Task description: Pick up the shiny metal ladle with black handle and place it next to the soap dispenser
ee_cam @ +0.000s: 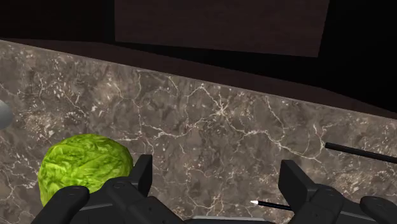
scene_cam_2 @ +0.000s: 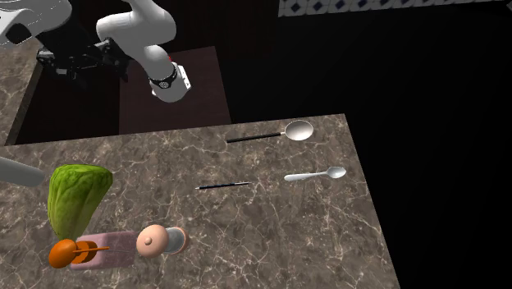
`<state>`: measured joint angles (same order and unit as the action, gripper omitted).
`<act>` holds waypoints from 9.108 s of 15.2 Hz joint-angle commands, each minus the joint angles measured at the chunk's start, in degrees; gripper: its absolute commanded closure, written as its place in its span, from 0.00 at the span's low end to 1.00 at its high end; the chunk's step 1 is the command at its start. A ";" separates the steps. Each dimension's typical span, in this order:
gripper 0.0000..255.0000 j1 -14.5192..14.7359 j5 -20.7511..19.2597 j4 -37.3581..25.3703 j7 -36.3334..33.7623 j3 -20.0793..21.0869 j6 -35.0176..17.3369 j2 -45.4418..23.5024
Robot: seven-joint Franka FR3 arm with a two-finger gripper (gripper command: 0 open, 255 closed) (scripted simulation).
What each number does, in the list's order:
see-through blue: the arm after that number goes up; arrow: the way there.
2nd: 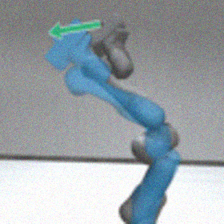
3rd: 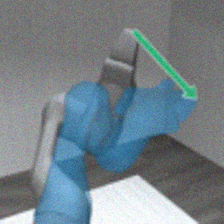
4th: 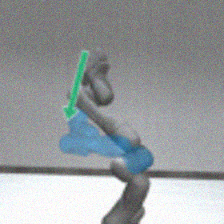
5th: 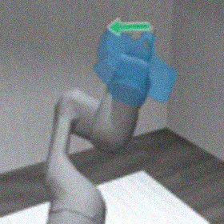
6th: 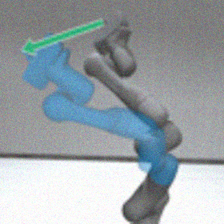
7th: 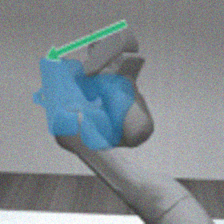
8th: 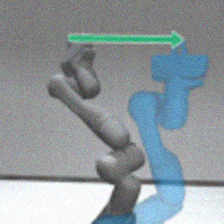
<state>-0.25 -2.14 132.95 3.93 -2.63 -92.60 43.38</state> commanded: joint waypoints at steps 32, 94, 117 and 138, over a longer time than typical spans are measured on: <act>0.00 21.39 -6.02 -13.16 23.83 17.46 -26.47 -43.61; 1.00 25.14 -7.11 -25.97 31.64 21.55 -14.41 -45.31; 1.00 25.58 -7.00 -44.78 33.70 21.91 3.43 -46.23; 1.00 15.73 -4.59 -21.45 58.51 6.85 -1.08 -23.58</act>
<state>15.89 -6.56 110.76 61.07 5.09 -93.54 19.02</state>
